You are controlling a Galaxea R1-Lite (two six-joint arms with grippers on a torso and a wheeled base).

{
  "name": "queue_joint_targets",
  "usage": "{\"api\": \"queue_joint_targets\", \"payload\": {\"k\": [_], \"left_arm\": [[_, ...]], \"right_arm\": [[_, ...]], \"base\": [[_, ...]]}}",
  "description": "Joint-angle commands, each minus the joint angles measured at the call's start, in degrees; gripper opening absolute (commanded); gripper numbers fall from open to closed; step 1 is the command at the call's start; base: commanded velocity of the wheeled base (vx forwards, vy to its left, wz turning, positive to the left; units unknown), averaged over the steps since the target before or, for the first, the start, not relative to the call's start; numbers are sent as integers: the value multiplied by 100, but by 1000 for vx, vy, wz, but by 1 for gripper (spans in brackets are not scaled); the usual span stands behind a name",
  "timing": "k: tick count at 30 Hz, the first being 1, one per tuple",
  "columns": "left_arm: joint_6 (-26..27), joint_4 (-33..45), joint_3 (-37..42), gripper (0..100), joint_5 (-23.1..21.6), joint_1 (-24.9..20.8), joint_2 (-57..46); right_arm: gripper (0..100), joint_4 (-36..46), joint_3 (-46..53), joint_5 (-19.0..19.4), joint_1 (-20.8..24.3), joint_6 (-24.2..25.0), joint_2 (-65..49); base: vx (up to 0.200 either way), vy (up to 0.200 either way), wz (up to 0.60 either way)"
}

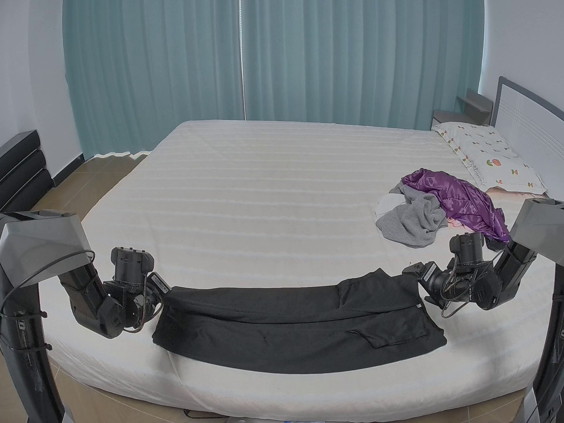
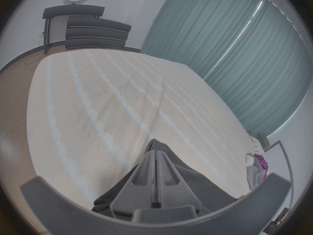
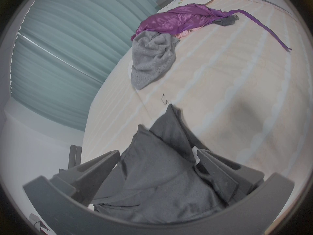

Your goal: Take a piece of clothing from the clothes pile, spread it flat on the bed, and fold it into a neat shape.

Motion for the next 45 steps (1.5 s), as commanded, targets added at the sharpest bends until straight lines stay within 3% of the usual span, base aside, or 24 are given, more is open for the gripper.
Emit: {"api": "queue_joint_targets", "payload": {"k": [1,7,25,26,45], "left_arm": [[2,0,10,0,4,-2,-220],[20,-43,10,0,4,-11,-220],[38,-26,-60,0,4,-11,-212],[38,-26,-69,0,4,-11,-212],[169,18,-324,0,-5,42,-185]], "right_arm": [[100,64,103,-10,139,0,-31],[100,442,-20,-19,147,17,13],[100,459,-371,-449,306,-9,435],[0,459,-371,-449,306,-18,453],[0,459,-424,-537,306,-18,198]], "base": [[0,0,0],[0,0,0],[0,0,0],[0,0,0],[0,0,0]]}}
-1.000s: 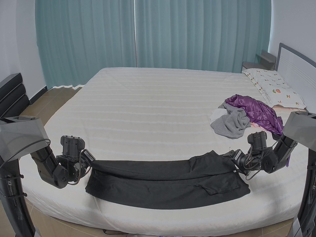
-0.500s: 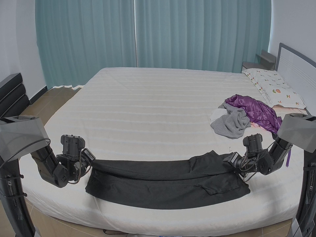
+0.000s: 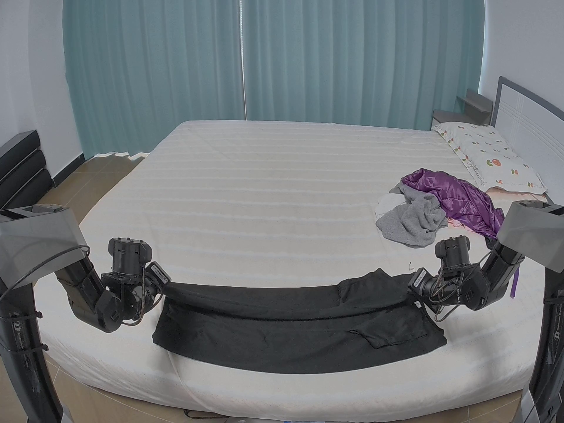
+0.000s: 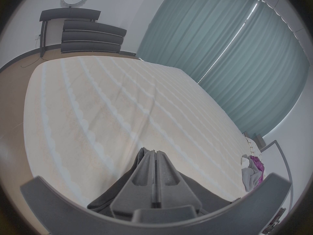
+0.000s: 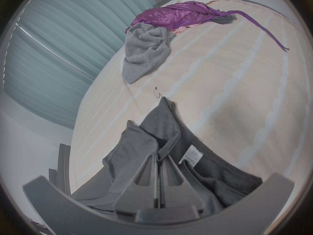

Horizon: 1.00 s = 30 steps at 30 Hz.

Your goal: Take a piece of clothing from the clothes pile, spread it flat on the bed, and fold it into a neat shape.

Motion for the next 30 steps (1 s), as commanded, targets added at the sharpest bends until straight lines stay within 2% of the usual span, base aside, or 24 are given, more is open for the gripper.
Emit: {"api": "queue_joint_targets", "payload": {"k": [1,5,10,14,20,26,30], "left_arm": [[0,22,-281,0,-5,62,54],[18,242,-791,0,-5,168,63],[9,426,-1802,0,-5,308,318],[0,400,-1986,0,-5,308,459],[-9,286,-1872,0,4,308,599],[44,-189,-940,0,-84,326,547],[246,-391,-615,0,-137,335,582]], "right_arm": [[0,-11,-158,30,0,7,-150],[0,-11,-624,-5,-53,33,-80],[0,-11,-1476,-84,-158,42,0],[0,-3,-1687,-181,-185,33,70],[0,-20,-1406,-172,-185,24,96],[0,-99,-712,-119,-194,7,8],[0,-117,-422,-102,-194,-116,-9]], "base": [[0,0,0],[0,0,0],[0,0,0],[0,0,0],[0,0,0],[0,0,0],[0,0,0]]}}
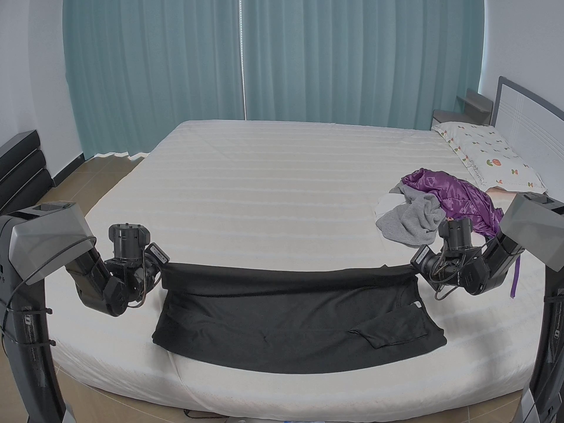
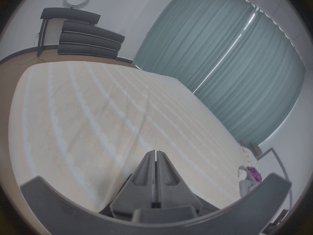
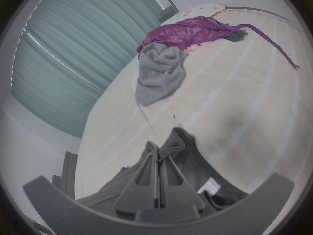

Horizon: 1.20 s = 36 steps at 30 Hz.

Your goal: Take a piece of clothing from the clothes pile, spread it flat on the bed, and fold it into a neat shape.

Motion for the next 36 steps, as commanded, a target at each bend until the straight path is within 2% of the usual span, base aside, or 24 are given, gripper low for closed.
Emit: {"api": "queue_joint_targets", "payload": {"k": [1,7,10,18,19,20,30,33,36], "left_arm": [[231,-239,608,0,-52,11,64],[284,-389,1047,0,-219,-25,64],[477,-398,1232,0,-254,-42,117],[539,-398,1293,0,-254,-60,311],[539,-398,1293,100,-245,-60,311],[539,-398,1311,100,-254,-60,328],[459,-398,1170,100,-262,-7,82],[354,-336,827,100,-359,54,3],[354,-222,493,100,-649,54,117]], "right_arm": [[0,-84,539,35,5,-186,-33],[0,-322,873,105,5,-292,37],[0,-374,978,123,23,-380,55],[0,-374,1119,141,111,-538,72],[0,-374,1119,141,111,-547,72],[100,-374,1119,141,120,-573,99],[100,-383,1101,220,102,-529,-288],[100,-339,811,554,-135,-529,-473],[100,-322,556,896,-302,-432,-385]], "base": [[0,0,0],[0,0,0],[0,0,0],[0,0,0],[0,0,0],[0,0,0],[0,0,0],[0,0,0],[0,0,0]]}}
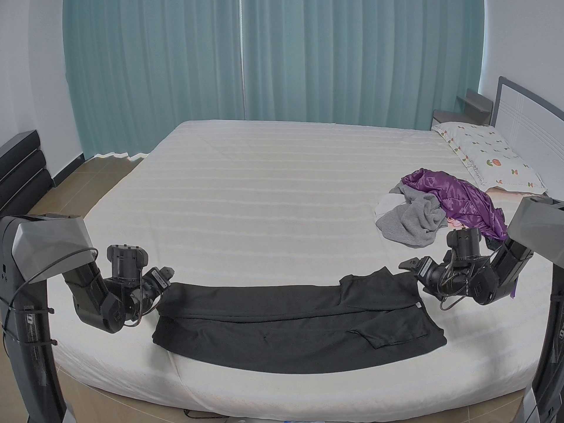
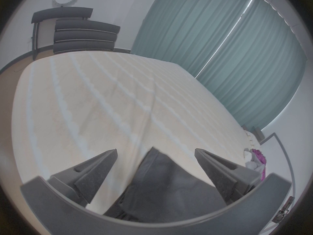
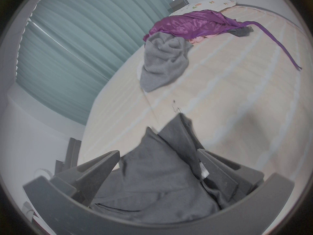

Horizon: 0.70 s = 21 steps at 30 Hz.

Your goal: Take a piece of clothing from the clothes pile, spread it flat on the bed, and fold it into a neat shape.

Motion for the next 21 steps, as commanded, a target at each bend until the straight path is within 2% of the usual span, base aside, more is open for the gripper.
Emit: {"api": "queue_joint_targets", "payload": {"k": [1,7,11,17,18,21], "left_arm": [[-22,178,-535,100,-297,40,107],[188,556,-1220,100,-473,22,828],[549,565,-1264,100,-649,22,889],[645,538,-1291,100,-675,31,924],[645,538,-1291,0,-675,31,924],[575,494,-1370,0,-587,57,968]], "right_arm": [[100,26,-367,351,-259,156,-33],[100,-27,-498,799,-329,394,336],[100,-18,-507,825,-338,402,389],[100,-27,-507,904,-338,402,389],[100,-27,-507,904,-338,402,389],[100,-88,-525,860,-329,367,477]], "base": [[0,0,0],[0,0,0],[0,0,0],[0,0,0],[0,0,0],[0,0,0]]}}
